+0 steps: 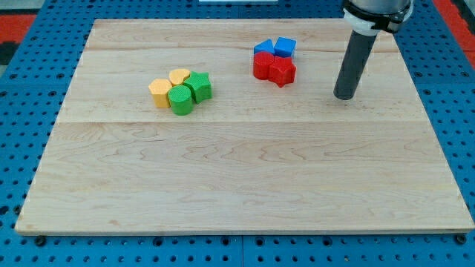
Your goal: Move green star and yellow heart towards top left
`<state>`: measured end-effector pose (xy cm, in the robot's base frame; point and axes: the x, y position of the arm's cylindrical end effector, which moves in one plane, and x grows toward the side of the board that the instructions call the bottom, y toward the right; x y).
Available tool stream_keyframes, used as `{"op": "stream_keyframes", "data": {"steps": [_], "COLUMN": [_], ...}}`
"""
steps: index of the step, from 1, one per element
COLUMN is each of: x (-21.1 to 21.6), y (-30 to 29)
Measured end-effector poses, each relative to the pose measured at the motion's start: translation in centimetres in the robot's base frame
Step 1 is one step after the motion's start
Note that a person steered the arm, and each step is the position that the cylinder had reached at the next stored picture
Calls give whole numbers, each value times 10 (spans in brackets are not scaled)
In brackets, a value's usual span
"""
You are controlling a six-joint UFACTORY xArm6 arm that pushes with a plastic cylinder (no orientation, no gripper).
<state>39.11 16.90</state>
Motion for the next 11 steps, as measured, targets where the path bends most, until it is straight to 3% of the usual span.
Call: {"op": "stream_keyframes", "data": {"steps": [3, 4, 5, 6, 9, 10, 11], "x": [-1, 12, 19, 2, -50, -50, -23], "y": [-3, -57, -158, -214, -265, -262, -235]}}
